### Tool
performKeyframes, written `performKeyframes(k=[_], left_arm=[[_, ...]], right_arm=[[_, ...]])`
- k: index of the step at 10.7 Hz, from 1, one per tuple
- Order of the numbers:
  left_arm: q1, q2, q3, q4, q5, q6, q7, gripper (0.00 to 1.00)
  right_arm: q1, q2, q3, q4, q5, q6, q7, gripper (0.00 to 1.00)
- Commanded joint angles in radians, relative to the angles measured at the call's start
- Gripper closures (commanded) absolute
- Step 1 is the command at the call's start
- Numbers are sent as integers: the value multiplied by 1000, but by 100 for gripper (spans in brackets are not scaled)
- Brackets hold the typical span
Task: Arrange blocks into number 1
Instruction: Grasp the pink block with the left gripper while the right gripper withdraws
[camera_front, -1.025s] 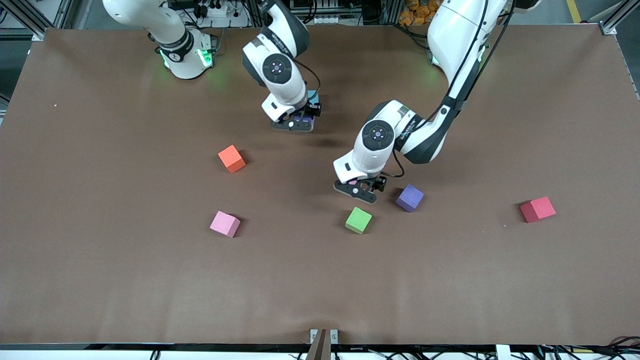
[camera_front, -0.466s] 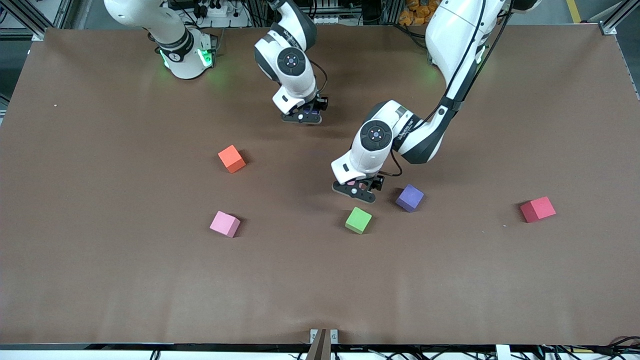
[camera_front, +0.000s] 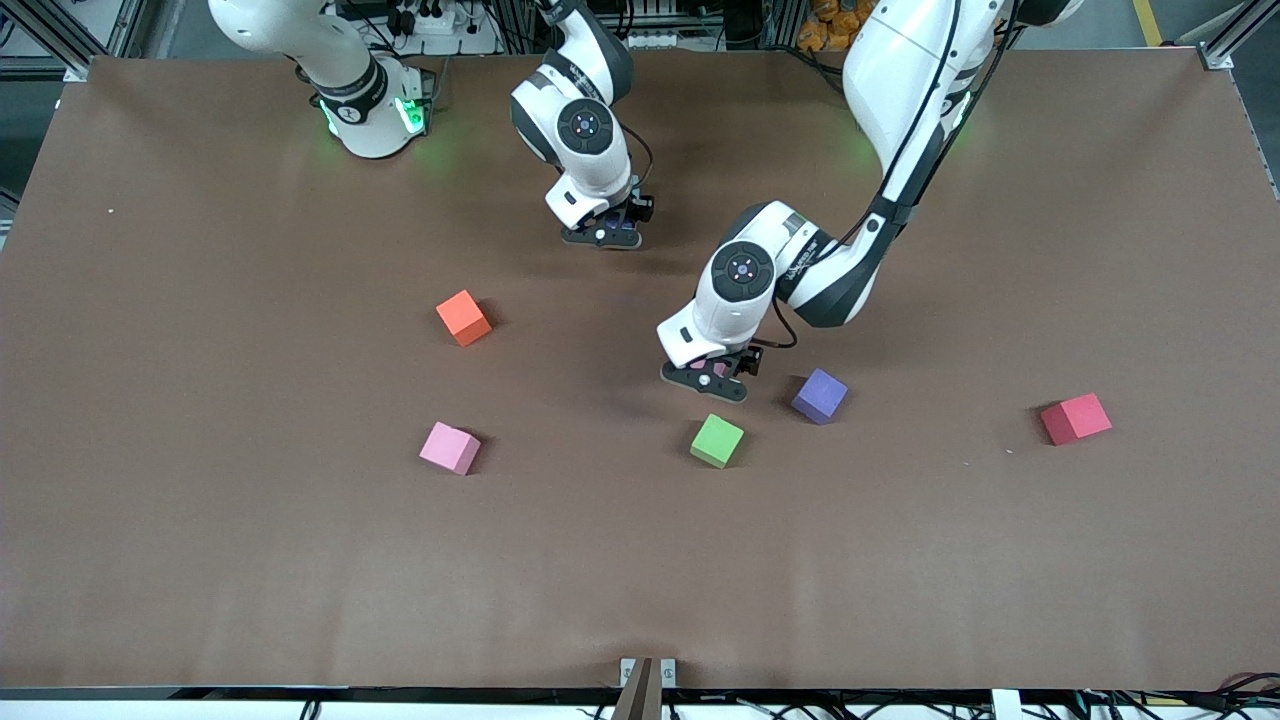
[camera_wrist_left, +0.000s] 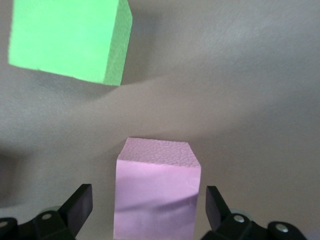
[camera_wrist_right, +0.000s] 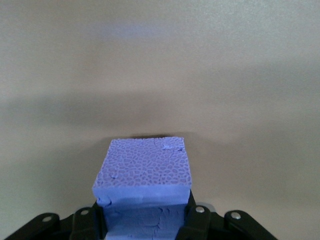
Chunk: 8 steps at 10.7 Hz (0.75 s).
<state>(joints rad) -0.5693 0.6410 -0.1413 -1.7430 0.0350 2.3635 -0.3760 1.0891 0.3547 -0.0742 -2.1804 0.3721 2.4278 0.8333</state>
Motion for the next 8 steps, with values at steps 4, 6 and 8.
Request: performKeyframes(k=[4, 6, 8], left_arm=[[-21, 25, 3, 14, -12, 2, -11, 47], [-23, 11, 3, 13, -14, -3, -15, 100], [-21, -32, 5, 14, -18, -12, -82, 100]], right_arm=[[6, -19, -4, -16, 11, 1, 7, 0], [-9, -54, -4, -18, 4, -22, 7, 0], [-102, -129, -4, -18, -50, -120, -8, 0]])
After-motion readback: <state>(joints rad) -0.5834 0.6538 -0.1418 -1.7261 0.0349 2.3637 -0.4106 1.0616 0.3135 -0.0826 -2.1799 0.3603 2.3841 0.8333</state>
